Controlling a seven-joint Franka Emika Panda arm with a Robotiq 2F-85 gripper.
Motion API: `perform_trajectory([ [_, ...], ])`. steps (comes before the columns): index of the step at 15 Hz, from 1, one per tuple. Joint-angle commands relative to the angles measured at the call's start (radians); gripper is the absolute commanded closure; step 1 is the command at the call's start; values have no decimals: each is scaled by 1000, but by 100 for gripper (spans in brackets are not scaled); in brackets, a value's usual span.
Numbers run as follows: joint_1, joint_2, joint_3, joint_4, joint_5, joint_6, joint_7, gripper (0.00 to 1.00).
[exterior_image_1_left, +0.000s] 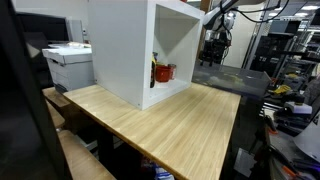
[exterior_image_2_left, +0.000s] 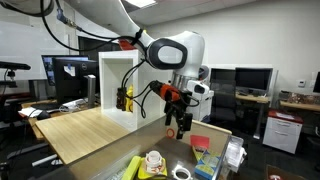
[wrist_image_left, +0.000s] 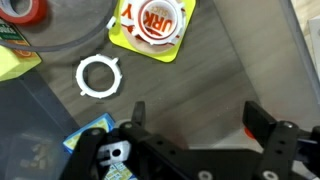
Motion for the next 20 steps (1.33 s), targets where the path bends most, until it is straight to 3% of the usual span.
perform_trajectory([
  [1,-17,1,20,6,-11,-2,6,0],
  [4,-45,50,16,38,2,-26,9,0],
  [12,-128,125,36,-7,130,141,64,0],
  [20,-136,154,32,19,143,162,166,0],
])
